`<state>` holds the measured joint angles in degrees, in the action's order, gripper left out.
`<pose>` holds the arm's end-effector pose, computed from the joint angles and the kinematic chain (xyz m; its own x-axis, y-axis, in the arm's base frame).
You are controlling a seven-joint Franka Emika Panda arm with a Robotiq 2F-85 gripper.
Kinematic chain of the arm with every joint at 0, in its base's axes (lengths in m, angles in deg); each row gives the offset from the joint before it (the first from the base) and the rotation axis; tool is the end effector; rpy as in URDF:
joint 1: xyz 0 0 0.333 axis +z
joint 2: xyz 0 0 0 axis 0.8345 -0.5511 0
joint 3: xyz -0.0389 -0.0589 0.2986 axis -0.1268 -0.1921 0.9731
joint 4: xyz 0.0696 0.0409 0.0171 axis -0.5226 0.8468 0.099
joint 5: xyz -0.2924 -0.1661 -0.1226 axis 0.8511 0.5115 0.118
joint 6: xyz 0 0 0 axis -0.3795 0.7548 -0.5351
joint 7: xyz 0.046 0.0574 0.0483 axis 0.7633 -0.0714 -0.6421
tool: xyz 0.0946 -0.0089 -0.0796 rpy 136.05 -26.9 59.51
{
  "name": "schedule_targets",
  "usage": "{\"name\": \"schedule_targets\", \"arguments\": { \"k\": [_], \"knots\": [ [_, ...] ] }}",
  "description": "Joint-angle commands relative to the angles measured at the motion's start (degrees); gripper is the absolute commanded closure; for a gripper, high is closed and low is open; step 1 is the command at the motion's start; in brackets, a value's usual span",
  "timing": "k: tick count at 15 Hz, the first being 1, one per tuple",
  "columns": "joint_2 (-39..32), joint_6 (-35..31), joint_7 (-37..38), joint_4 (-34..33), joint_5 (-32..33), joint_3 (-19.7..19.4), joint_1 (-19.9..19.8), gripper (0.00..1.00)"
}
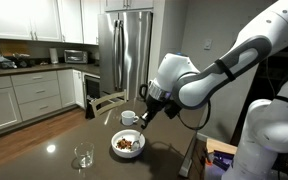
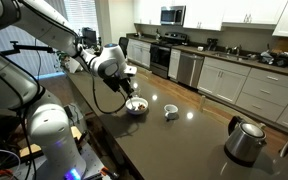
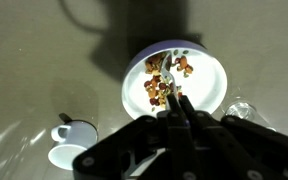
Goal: Use the spoon to stir the contents in the white bowl
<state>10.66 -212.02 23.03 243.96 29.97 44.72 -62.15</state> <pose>0.3707 0.0795 0.3619 0.9400 -0.1240 0.3178 -0.1168 -0.9923 -0.0418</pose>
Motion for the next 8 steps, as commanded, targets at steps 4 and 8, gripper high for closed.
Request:
{"name": "schedule_targets", "arguments": {
  "k": [4, 8],
  "knots": [
    [-3.41, -0.50, 8.83, -2.39, 10.57, 0.64, 1.08, 0.95],
    [-5.78, 0.62, 10.14, -4.47, 10.95, 0.39, 3.09, 0.95]
  ]
}}
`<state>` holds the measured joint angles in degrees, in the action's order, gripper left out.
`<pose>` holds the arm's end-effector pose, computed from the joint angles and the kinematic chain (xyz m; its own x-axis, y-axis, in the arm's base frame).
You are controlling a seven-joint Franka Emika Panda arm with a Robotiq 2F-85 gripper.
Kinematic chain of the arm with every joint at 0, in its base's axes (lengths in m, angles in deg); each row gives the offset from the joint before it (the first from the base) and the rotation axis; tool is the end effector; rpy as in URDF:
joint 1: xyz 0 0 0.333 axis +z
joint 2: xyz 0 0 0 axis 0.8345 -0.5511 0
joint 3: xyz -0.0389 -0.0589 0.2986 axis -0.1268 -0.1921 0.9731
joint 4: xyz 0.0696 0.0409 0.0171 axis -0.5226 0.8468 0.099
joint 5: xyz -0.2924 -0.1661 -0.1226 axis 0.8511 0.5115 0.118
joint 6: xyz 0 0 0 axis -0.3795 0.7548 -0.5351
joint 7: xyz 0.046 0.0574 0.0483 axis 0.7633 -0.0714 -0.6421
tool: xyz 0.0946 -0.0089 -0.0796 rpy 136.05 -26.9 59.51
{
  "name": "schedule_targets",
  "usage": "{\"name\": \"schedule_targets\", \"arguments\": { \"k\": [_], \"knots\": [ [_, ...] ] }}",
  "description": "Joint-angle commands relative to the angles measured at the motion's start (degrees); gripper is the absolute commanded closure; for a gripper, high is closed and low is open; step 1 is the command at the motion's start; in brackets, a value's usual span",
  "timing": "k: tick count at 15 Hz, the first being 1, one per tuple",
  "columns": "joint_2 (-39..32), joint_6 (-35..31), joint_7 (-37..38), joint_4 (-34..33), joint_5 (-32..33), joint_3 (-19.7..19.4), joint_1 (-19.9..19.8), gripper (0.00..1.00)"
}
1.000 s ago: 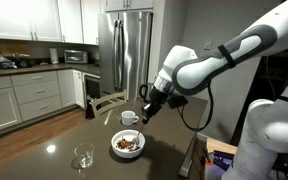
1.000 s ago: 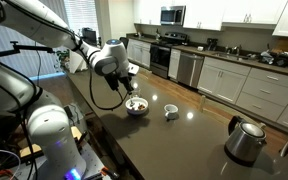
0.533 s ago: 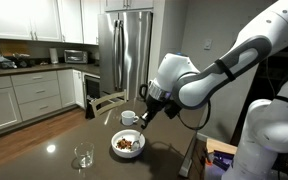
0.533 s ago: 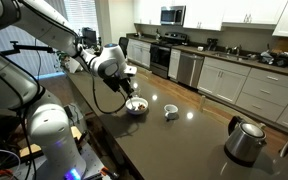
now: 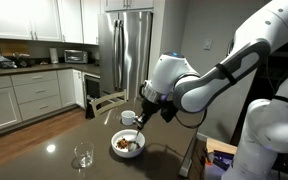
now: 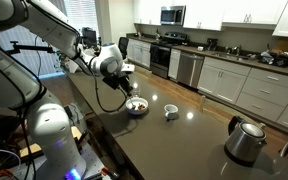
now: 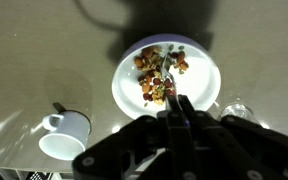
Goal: Use the spoon to stir the contents in the white bowl
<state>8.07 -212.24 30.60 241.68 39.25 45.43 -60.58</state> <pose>0.3786 0.1031 0.3615 0.9401 -0.0706 0.3334 -0.0808 -0.9966 0.0169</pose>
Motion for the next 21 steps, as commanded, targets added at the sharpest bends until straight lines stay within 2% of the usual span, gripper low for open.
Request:
{"name": "schedule_targets", "arguments": {
  "k": [1, 5, 10, 18, 20, 21],
  "knots": [
    [-3.69, 0.70, 2.64, -2.66, 1.67, -0.36, 1.94, 0.95],
    [-6.63, -1.00, 3.11, -5.06, 2.35, -0.33, 2.83, 0.95],
    [-10.23, -3.96, 6.30, -8.60, 6.68, -0.46, 1.90, 0.95],
    [-12.09, -6.27, 9.35, -12.66, 6.88, -4.58, 1.94, 0.95],
    [-11.64, -6.79, 9.85, -12.44, 7.25, -5.63, 1.51, 0.95],
    [-11.49, -7.20, 10.23, -12.27, 7.38, -4.84, 0.13, 0.95]
  ]
}}
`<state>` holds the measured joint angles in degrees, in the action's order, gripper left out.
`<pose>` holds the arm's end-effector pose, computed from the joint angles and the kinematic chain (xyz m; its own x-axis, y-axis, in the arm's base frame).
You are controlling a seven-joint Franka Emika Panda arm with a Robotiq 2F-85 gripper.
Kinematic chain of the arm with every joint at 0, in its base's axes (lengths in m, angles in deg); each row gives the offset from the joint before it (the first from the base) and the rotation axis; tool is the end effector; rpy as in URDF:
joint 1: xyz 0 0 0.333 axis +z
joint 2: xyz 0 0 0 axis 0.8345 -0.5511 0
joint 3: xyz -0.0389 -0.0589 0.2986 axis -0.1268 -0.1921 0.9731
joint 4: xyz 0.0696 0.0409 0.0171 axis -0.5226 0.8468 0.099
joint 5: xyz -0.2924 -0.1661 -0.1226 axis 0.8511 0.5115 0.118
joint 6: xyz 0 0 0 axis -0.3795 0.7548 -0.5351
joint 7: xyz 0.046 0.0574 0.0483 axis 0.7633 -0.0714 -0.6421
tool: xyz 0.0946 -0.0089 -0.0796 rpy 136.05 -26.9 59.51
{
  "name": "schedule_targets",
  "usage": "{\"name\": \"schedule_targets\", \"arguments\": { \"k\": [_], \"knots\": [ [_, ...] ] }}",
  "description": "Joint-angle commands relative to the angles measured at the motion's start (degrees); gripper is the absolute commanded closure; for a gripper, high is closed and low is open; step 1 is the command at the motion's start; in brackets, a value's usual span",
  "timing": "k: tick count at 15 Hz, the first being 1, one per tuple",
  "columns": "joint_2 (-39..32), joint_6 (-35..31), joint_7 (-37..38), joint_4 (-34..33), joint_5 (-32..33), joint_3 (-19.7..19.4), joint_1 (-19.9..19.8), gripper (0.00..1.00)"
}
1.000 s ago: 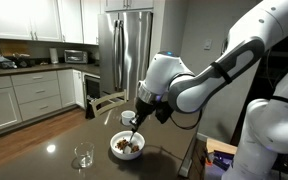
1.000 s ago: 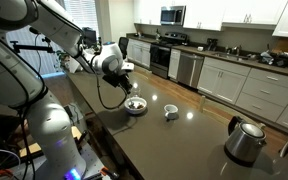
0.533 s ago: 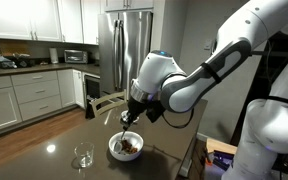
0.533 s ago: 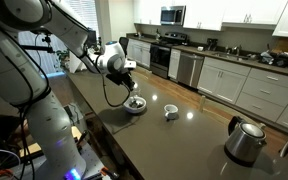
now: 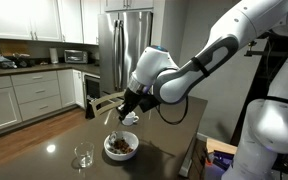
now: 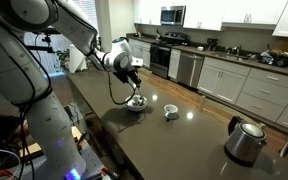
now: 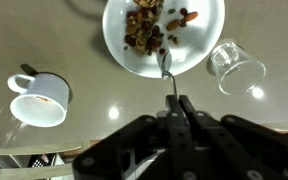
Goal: Use the spoon to stir the contents in the white bowl
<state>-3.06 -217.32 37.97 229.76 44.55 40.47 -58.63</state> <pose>0.4516 0.1086 0.3847 0.8918 -0.1728 0.4182 -0.1500 -0.9848 -0.0871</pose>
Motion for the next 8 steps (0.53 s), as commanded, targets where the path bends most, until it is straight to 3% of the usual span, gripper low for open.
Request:
{"name": "schedule_targets", "arguments": {
  "k": [1, 8],
  "knots": [
    [-0.23, -2.38, 3.27, -0.17, 2.53, -0.04, -2.25, 0.95],
    [-0.25, -2.00, 11.19, -0.12, 10.57, 0.98, -7.18, 0.95]
  ]
}}
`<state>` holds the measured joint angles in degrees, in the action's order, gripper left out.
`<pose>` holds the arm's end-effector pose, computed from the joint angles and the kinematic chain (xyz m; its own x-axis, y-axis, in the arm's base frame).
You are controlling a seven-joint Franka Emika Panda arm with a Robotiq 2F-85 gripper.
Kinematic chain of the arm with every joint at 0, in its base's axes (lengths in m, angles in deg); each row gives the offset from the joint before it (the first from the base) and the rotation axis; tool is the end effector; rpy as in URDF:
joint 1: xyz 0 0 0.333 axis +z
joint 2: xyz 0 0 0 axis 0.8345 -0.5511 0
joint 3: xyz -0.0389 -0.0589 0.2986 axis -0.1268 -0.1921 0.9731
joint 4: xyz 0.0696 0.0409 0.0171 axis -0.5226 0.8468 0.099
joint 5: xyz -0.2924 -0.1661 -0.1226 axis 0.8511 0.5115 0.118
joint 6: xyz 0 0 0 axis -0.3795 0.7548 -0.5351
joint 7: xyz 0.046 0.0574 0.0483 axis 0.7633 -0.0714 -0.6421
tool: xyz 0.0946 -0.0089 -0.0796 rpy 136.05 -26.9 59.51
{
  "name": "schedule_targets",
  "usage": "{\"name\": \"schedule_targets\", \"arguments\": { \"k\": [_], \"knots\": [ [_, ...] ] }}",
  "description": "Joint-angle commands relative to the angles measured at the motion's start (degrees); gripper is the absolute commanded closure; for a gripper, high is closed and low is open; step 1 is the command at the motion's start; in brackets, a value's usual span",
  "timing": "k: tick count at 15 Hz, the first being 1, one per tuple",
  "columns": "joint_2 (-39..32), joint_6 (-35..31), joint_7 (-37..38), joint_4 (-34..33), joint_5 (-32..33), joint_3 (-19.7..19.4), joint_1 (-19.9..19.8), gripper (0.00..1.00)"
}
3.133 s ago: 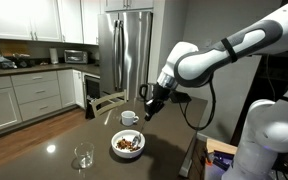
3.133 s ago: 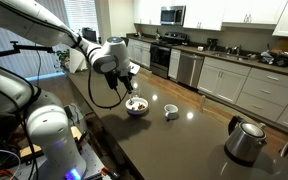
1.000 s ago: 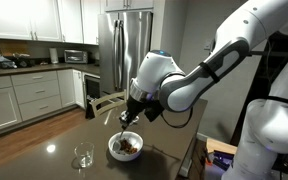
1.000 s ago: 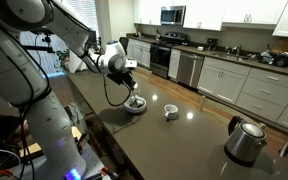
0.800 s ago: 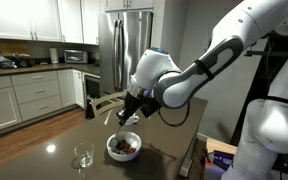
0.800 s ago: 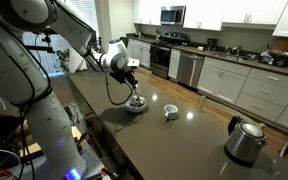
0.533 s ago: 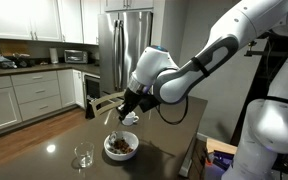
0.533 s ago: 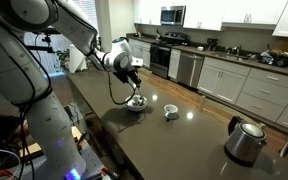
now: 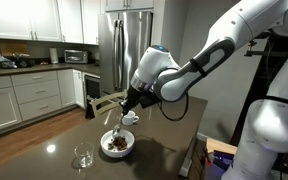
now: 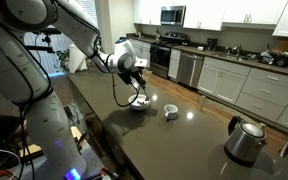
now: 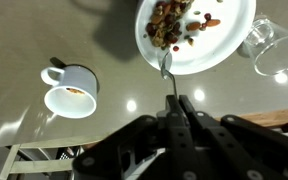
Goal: Use the spoon to stir the contents in the white bowl
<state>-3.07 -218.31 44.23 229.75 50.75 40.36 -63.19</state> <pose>0.4591 0.0764 0.3863 0.8582 -0.2509 0.4479 -0.2457 -0.9668 -0.0709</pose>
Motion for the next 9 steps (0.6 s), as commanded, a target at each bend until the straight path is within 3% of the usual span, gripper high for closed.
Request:
{"name": "schedule_targets", "arguments": {
  "k": [1, 9],
  "knots": [
    [-0.15, -0.70, 6.24, -0.01, 5.42, 1.15, -3.11, 0.95],
    [1.14, 3.77, 13.16, 1.18, 10.38, 1.47, -5.16, 0.95]
  ]
}}
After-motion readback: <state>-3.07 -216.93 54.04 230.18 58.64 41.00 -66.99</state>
